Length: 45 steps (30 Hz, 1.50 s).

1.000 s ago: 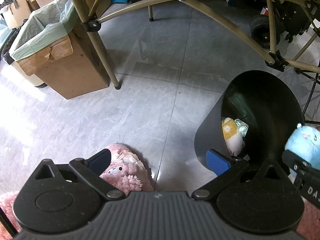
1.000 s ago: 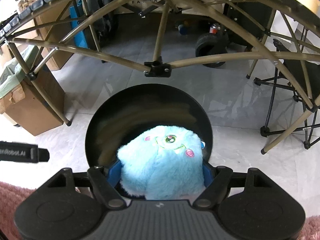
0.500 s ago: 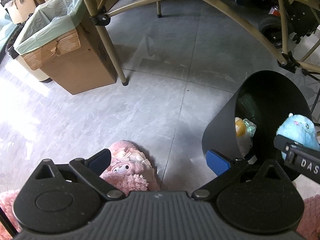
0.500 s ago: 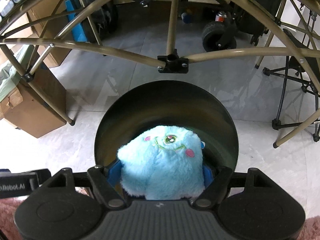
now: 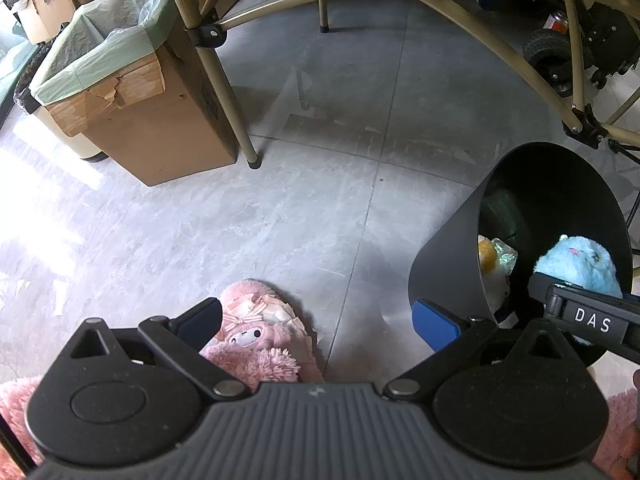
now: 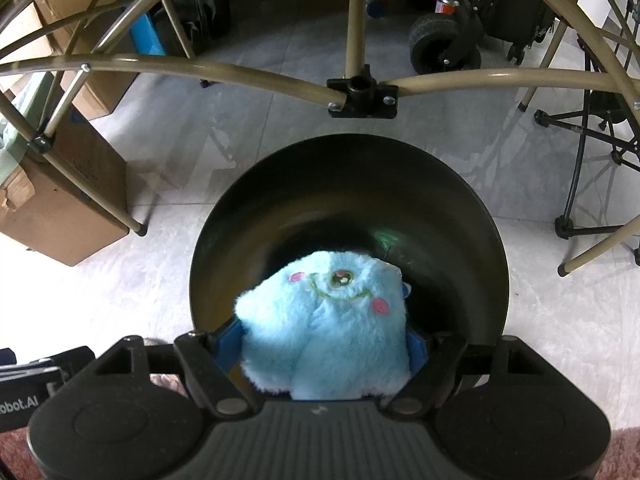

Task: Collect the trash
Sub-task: 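Move the right tool over the bin and release the blue plush, then raise both tools back toward the table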

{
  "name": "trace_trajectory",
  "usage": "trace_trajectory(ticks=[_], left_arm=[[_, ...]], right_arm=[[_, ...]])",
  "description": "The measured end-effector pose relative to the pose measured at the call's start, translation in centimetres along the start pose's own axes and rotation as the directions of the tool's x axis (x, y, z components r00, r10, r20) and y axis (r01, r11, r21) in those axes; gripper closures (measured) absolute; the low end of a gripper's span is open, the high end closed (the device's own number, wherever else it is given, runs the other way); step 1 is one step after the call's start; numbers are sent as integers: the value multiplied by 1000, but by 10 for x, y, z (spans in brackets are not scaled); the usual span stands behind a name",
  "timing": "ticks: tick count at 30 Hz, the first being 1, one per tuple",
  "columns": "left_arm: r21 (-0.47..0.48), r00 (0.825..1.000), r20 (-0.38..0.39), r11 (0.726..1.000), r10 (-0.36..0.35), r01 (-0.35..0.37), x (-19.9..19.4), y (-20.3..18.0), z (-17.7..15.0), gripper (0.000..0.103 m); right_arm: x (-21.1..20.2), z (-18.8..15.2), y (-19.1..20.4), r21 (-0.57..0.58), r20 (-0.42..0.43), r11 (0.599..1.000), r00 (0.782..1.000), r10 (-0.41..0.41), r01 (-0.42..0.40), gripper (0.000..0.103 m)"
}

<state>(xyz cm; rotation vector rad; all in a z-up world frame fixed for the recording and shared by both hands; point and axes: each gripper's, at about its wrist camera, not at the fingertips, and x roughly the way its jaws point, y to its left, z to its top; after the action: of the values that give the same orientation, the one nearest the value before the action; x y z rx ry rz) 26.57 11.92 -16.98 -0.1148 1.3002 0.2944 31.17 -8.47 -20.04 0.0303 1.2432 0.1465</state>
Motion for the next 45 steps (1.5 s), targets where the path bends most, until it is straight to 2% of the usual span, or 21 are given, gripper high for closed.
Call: trace_trajectory(ticks=[1, 8, 34, 41, 45], left_arm=[[1, 1000, 0, 1000, 0, 0, 0, 0, 0, 0], [-2, 1000, 2, 1000, 1, -1, 0, -1, 0, 0], [5, 1000, 18, 1000, -4, 4, -6, -3, 1, 0], [12, 997, 79, 1000, -22, 21, -20, -4, -2, 0], [15, 989, 129, 998, -68, 66, -33, -4, -2, 0]], right_arm=[[0, 0, 0, 3, -1, 1000, 1000, -1, 1, 25], [-4, 2, -4, 2, 21, 1000, 1000, -7, 6, 3], [-18, -4, -8, -17, 61, 1000, 998, 5, -3, 0], [-36, -8, -16, -24, 110, 999, 994, 24, -22, 0], [-52, -12, -23, -30, 144, 999, 989, 43, -39, 0]])
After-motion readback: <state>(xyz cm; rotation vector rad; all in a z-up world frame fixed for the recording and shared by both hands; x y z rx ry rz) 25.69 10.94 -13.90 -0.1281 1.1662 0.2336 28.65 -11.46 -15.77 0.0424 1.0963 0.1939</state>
